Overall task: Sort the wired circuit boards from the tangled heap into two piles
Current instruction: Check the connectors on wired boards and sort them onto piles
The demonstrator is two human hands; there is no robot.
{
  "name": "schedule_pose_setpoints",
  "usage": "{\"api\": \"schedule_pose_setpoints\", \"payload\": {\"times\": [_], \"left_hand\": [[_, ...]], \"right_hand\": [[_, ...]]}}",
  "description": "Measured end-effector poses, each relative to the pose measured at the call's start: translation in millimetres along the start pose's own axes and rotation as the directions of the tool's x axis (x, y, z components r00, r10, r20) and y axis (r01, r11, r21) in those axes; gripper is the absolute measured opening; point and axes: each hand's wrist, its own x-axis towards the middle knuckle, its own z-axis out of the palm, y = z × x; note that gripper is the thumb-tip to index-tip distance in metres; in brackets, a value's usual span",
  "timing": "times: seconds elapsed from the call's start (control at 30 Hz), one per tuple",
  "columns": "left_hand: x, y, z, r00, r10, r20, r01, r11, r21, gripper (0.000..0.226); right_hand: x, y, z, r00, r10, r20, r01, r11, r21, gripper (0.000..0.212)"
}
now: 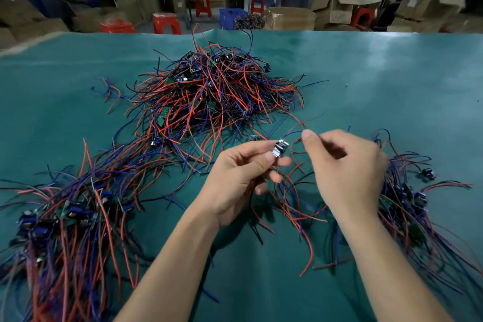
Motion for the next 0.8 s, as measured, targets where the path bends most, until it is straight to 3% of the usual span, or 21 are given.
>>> {"api": "schedule_pose_setpoints", "payload": {"times": [0.07,0.13,0.27,0.4,0.5,0.67,0.8], "left_hand": [[-1,0,1,1.0,0.02,0.006,-0.02,0.998,0.065,0.014],[-2,0,3,0.999,0.034,0.036,-0.04,0.986,0.159,0.008],[-2,1,2,0.999,-0.035,0.033,0.026,0.97,0.243,0.014],[-2,3,2,0.994,-0.091,0.055,0.071,0.954,0.292,0.023],[-4,5,0,0.991,-0.103,0.08,0.072,0.944,0.321,0.019],[-3,5,1,0.986,-0.107,0.124,0.057,0.935,0.35,0.02],[-3,2,3,0.992,-0.098,0.08,0.071,0.953,0.295,0.017]], "right_hand": [[-3,-9,4,0.936,0.167,0.311,-0.257,0.926,0.276,0.045],[-5,-14,7,0.833,0.192,0.518,-0.451,0.778,0.437,0.034],[0,-7,4,0.82,0.161,0.549,-0.482,0.711,0.513,0.021],[8,9,1,0.894,0.07,0.443,-0.269,0.874,0.405,0.015],[15,21,-4,0.947,0.077,0.313,-0.175,0.939,0.298,0.024],[31,42,-17,0.984,0.176,-0.021,-0.163,0.946,0.279,0.029],[33,37,-22,0.901,0.362,-0.237,-0.183,0.815,0.55,0.025]]}}
